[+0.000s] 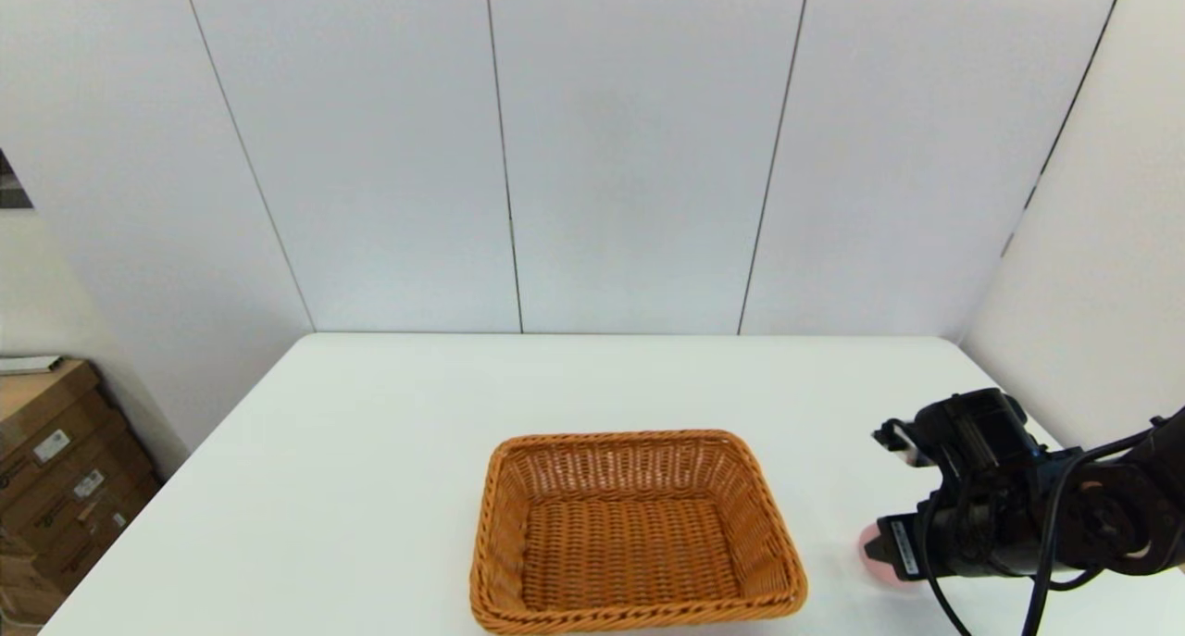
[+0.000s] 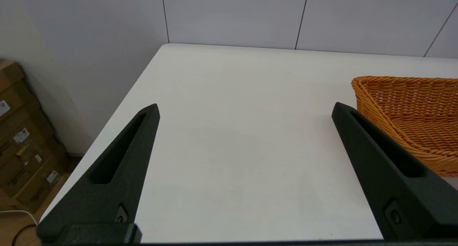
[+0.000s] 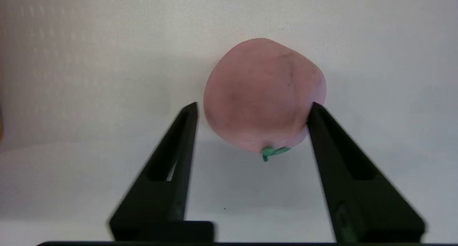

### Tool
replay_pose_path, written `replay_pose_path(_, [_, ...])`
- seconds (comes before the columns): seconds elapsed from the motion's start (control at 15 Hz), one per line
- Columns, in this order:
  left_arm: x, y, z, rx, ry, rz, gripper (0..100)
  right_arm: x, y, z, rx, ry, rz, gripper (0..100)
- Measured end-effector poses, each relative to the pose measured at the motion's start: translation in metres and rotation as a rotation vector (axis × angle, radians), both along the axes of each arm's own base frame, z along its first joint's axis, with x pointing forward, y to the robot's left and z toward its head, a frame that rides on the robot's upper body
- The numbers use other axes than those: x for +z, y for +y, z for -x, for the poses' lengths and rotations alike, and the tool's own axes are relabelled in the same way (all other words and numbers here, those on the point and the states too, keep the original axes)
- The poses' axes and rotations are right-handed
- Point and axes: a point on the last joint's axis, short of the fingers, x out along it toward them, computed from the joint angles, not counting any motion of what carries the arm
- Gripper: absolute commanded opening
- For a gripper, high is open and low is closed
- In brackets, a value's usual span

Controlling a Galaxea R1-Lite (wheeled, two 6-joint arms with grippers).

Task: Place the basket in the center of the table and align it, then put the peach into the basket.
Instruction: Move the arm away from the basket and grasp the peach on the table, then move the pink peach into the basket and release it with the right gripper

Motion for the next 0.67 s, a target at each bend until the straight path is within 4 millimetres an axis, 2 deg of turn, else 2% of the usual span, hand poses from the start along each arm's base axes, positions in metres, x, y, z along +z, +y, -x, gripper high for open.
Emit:
replay_pose_path(0.47, [0.0,0.0,0.0,0.0,0.0,0.003,100,-0.001,-0.001,0.001,-0.006,0.006,0.0,0])
replay_pose_path(0.67, [0.0,0.0,0.0,0.0,0.0,0.003,100,0.012,-0.001,0.0,-0.004,-0.075,-0.015,0])
